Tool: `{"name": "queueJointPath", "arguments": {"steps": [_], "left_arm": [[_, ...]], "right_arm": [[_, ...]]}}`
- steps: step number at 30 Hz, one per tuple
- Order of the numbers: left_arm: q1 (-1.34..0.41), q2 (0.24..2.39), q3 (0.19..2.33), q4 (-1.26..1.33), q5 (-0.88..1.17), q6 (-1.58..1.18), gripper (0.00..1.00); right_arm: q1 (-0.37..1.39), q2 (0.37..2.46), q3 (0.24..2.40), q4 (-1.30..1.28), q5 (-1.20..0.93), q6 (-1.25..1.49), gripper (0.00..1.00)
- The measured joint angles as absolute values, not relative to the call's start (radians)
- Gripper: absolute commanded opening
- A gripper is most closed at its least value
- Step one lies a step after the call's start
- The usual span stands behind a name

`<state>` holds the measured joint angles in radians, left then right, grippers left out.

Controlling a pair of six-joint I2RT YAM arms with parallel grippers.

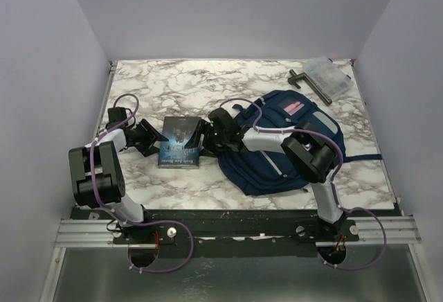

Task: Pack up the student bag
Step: Pick up the book from the center of the board.

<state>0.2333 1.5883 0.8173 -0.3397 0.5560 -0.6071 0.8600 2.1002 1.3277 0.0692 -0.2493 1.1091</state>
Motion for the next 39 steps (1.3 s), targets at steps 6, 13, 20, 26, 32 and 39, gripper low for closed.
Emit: {"name": "queueJointPath", "arguments": {"steps": [6,13,20,26,32,39], "left_arm": [[0.236,1.591,0.797,-0.290,0.579,-0.617,0.56],[0.229,1.589,0.788,-0.245,0.581,-0.620,0.56],[0.215,1.577,0.768,-0.196,0.578,-0.620,0.56],[0.188,1.573,0.765,-0.160,0.563,-0.620,0.56],[0.135,1.573,0.748,-0.174,0.606,-0.640,0.56],[0.113,1.568,0.744,-0.195,0.667,-0.653,0.57]], "right_arm": [[0.851,2.109,1.319,0.112,-0.283,1.111,0.74],[0.840,2.105,1.242,0.259,-0.316,1.122,0.68],[0.835,2.096,1.105,0.515,-0.319,1.201,0.63],[0.831,2.096,1.087,0.554,-0.318,1.234,0.61],[0.832,2.092,1.093,0.576,-0.307,1.241,0.52],[0.832,2.054,1.093,0.586,-0.291,1.267,0.14]]}}
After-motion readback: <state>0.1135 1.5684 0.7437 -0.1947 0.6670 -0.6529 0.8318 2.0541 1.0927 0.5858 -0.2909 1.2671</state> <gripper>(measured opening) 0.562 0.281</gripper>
